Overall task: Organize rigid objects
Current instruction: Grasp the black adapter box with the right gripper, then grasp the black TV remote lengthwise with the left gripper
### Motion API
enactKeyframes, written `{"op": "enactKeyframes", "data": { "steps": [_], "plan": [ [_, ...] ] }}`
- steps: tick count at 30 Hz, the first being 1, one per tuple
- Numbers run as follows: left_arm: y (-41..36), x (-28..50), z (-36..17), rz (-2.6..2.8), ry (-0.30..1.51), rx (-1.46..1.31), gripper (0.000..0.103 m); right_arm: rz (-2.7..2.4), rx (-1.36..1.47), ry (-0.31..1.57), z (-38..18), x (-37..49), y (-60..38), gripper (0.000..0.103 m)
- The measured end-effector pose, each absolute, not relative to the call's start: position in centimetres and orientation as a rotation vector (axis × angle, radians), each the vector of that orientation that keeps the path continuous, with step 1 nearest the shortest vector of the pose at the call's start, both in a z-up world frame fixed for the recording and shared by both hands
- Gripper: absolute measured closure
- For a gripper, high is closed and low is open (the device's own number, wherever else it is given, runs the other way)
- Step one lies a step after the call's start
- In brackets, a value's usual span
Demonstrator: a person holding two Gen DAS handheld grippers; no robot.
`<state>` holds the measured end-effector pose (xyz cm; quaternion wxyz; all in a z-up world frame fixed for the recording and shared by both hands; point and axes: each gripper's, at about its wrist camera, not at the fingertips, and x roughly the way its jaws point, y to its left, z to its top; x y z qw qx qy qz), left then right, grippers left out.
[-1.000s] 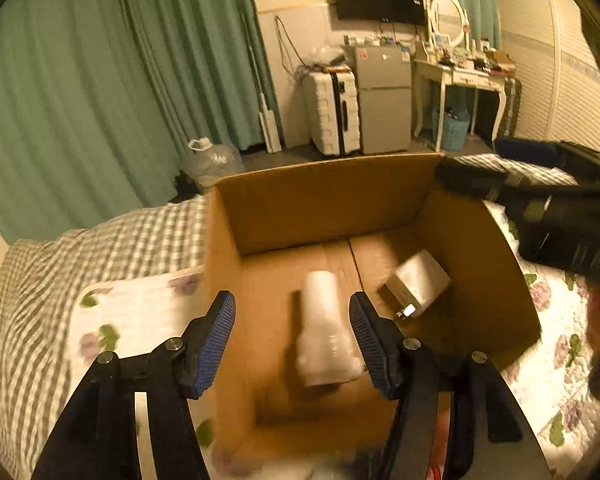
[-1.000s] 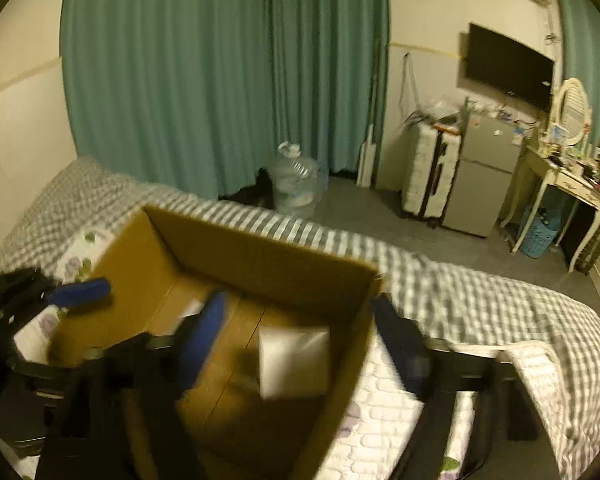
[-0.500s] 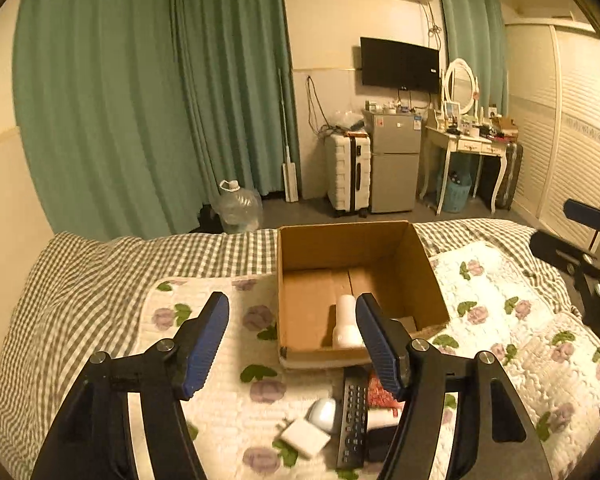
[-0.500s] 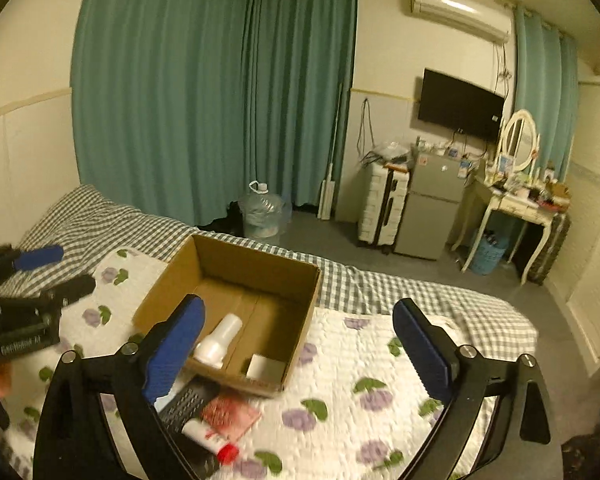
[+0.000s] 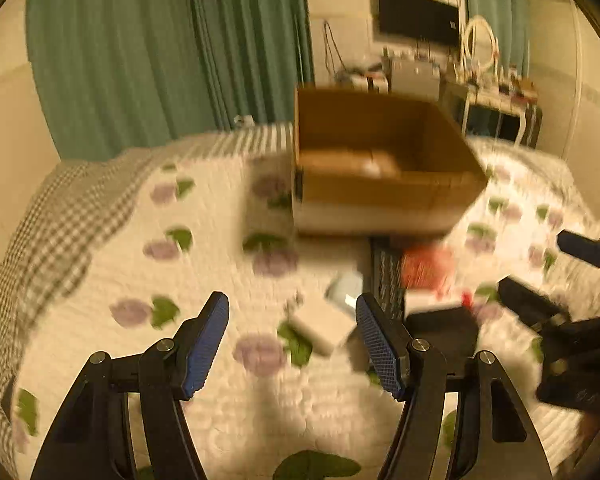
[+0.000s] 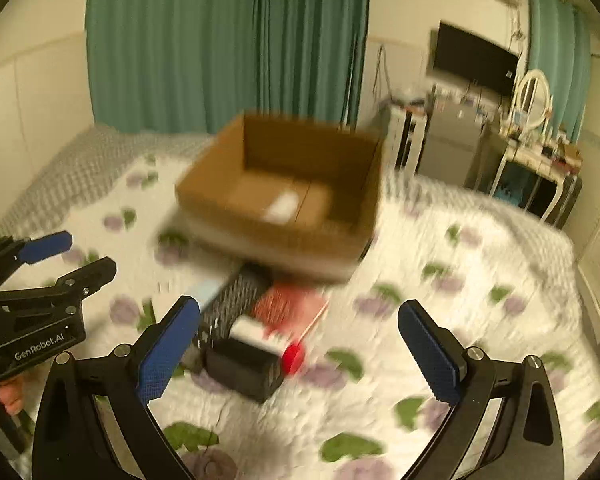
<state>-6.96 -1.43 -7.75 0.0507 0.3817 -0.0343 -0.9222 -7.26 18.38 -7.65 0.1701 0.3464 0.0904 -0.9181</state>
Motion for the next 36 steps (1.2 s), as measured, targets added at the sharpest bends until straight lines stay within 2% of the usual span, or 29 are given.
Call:
{"op": "enactKeyframes", "data": {
  "steps": [4,7,11,13,15,18,26,36],
  "plan": [
    [-2.4,-7.0,-10.0,-2.782,-0.066,1.245,0.034,-2.551,1.112,0.253,-12.0,-8.1,17.0,0.003],
    [-3.3,-6.8,-10.8,-2.766,-0.020,1.265,0.034,-2.527,1.156,0.218,-13.7,-9.0,16.2,0.003],
    [-3.6,-7.1,-11.4,-2.749,0.016,1.292,0.034,-2.514,1.201,0.259,-15.4,-9.9,14.9,0.003],
    [-3.6,-7.3,-11.7,-2.738,0.010,1.306,0.034,-2.510,1.234,0.272,-16.1,-10.2,14.8,0.006],
    [-3.3,-7.3,-11.8,-2.734,-0.001,1.311,0.034,-2.477,1.260,0.261,-16.8,-10.5,14.7,0.013],
    [-3.0,-7.3,-11.7,-2.733,-0.012,1.310,0.034,-2.466,1.227,0.242,-16.4,-10.1,15.1,0.027],
    [-0.3,-8.2,-11.9,-2.782,-0.028,1.393,0.034,-2.509,1.144,0.174,-13.6,-9.7,19.1,0.028],
    [4.6,-12.0,-15.0,-2.771,-0.241,1.567,0.037,-2.573,1.158,-0.022,-12.1,-11.6,25.2,0.027]
  ]
}}
